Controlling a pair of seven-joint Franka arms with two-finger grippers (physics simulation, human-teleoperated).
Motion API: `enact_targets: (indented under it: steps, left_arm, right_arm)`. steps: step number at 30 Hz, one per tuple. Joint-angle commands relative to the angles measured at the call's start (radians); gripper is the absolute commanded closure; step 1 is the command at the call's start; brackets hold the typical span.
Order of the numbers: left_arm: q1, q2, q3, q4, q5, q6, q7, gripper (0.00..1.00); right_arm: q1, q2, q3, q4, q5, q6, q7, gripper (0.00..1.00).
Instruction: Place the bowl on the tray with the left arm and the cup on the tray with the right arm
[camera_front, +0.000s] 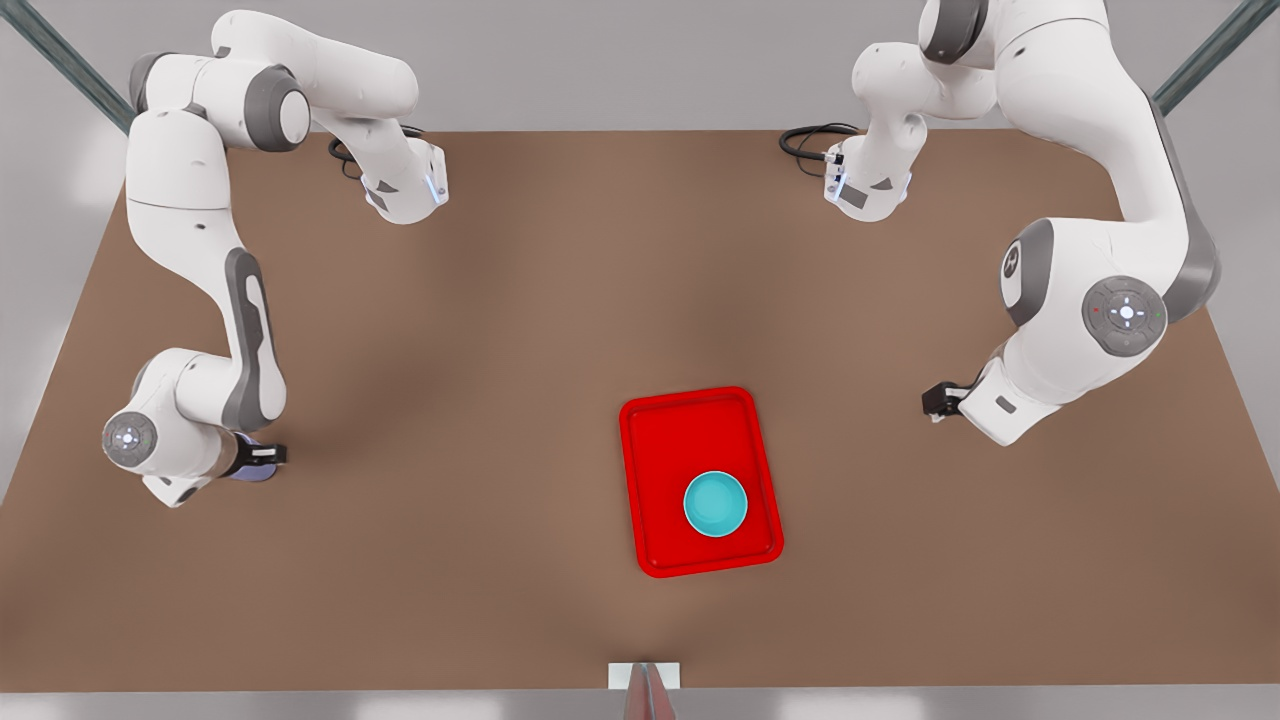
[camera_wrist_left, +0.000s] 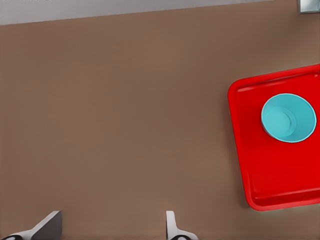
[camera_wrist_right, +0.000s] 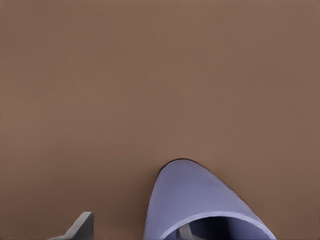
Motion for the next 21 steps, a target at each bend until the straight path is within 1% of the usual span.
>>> enact_targets:
  steps: [1, 2, 7, 17, 21]
  left_arm:
    - [0.0, 0.0, 0.0, 0.0, 0.001, 0.0, 0.0, 0.0]
    - [0.0, 0.0, 0.0, 0.0, -0.001, 0.0, 0.0, 0.0]
    - [-0.003, 0.0, 0.0, 0.0, -0.001, -0.002, -0.003, 0.0]
    - [-0.003, -0.006, 0.0, 0.0, -0.001, -0.005, -0.005, 0.0]
    - [-0.003, -0.009, 0.0, 0.0, -0.002, -0.006, -0.005, 0.0]
  right_arm:
    - [0.001, 0.0, 0.0, 0.0, 0.0, 0.002, -0.001, 0.72]
    - [-0.001, 0.0, 0.0, 0.0, 0.0, 0.002, -0.001, 0.79]
    - [-0.002, 0.008, -0.002, -0.016, 0.0, 0.031, -0.007, 0.79]
    - [0.011, -0.017, 0.002, -0.019, -0.004, 0.015, -0.024, 0.79]
    - [0.024, -0.04, 0.038, -0.026, -0.009, 0.005, -0.057, 0.79]
